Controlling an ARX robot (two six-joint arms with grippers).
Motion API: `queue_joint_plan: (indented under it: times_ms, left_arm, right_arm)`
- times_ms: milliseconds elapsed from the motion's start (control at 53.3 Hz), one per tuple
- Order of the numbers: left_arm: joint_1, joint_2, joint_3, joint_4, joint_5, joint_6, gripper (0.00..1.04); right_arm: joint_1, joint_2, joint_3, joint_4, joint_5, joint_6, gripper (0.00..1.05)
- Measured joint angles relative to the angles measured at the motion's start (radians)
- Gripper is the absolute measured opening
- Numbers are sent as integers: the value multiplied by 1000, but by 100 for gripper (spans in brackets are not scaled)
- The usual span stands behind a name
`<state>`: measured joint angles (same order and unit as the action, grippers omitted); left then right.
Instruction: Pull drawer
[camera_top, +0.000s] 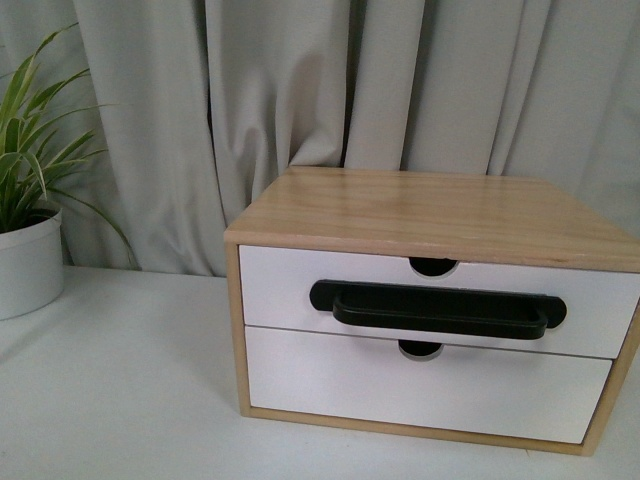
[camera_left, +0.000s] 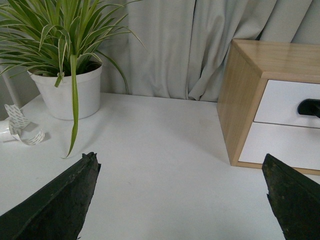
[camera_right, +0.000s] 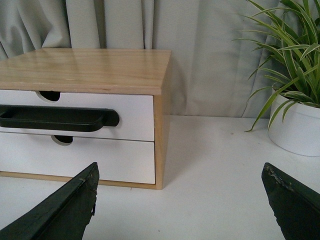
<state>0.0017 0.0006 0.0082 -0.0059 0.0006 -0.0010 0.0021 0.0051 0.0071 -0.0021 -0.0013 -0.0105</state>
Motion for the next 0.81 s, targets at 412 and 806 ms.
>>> queue_joint_plan:
  times_ms: [412,806]
  left_arm:
    - [0,0,0,0,0,0,98]
    - [-7,19,6,-23,21,7,98]
  right_arm:
    - [0,0,0,0,0,0,96]
    - [-37,24,11,-34,-118,-51,96]
